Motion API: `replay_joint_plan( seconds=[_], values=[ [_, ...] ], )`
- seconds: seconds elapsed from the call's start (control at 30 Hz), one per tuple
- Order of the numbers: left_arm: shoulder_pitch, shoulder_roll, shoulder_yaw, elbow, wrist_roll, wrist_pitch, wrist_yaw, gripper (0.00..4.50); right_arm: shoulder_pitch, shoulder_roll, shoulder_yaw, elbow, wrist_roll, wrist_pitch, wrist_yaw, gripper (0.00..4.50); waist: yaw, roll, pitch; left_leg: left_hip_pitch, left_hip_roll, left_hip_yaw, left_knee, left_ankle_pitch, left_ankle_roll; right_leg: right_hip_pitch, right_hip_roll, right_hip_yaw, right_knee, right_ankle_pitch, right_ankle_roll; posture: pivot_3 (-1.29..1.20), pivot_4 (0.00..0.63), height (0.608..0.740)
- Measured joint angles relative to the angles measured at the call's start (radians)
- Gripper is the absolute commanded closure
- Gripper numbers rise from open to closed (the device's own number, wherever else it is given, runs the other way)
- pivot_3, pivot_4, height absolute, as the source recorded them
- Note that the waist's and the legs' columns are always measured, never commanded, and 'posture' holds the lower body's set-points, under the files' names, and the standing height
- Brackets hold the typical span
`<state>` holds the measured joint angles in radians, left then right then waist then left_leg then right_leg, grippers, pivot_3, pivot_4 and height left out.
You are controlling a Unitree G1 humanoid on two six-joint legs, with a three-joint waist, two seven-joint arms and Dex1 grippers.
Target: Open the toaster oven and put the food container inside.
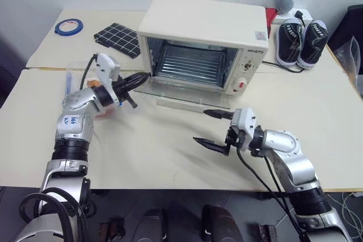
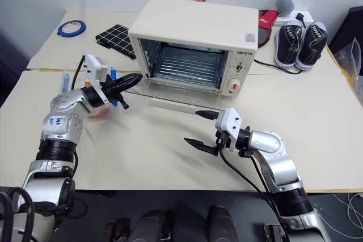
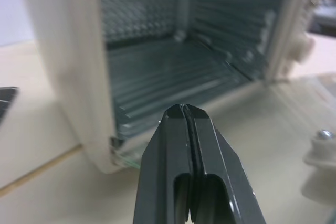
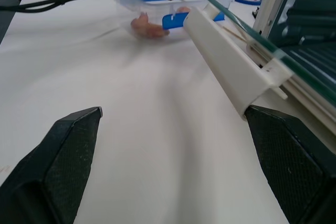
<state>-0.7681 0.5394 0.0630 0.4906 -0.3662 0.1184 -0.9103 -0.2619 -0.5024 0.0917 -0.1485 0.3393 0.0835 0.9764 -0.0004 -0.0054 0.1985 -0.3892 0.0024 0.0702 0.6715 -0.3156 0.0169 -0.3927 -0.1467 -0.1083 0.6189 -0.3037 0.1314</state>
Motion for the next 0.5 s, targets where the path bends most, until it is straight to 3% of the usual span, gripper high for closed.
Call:
replay_joint_plan(
  seconds=[0.2,0.33,0.5],
  values=[
    [0.011,0.060,-0.086,-0.015,0.083,-0.052,-0.161,4.49,0.247,-0.075,-0.115,-0.096,0.016,-0.042,0.000,0.00,0.007,0.000,0.000,0.000,0.000,0.001,0.004,0.000,0.000,0.002,-0.001,0.000,0.001,0.000,0.000,0.00,0.150,0.740],
    [0.052,0.064,-0.156,-0.059,0.159,-0.051,-0.172,4.49,0.460,-0.119,-0.254,-0.125,0.027,-0.084,0.003,0.00,0.023,-0.001,0.000,-0.001,0.000,0.000,0.005,-0.001,0.002,0.002,-0.001,0.000,0.001,0.000,0.001,0.00,0.150,0.740],
    [0.076,0.056,-0.209,-0.158,0.247,0.002,-0.111,4.49,0.471,-0.121,-0.312,-0.138,0.040,-0.097,-0.031,0.00,0.020,-0.001,0.000,0.002,0.001,-0.001,0.008,-0.001,0.002,0.002,-0.001,0.002,0.004,0.001,0.001,0.00,0.150,0.740]
  ],
)
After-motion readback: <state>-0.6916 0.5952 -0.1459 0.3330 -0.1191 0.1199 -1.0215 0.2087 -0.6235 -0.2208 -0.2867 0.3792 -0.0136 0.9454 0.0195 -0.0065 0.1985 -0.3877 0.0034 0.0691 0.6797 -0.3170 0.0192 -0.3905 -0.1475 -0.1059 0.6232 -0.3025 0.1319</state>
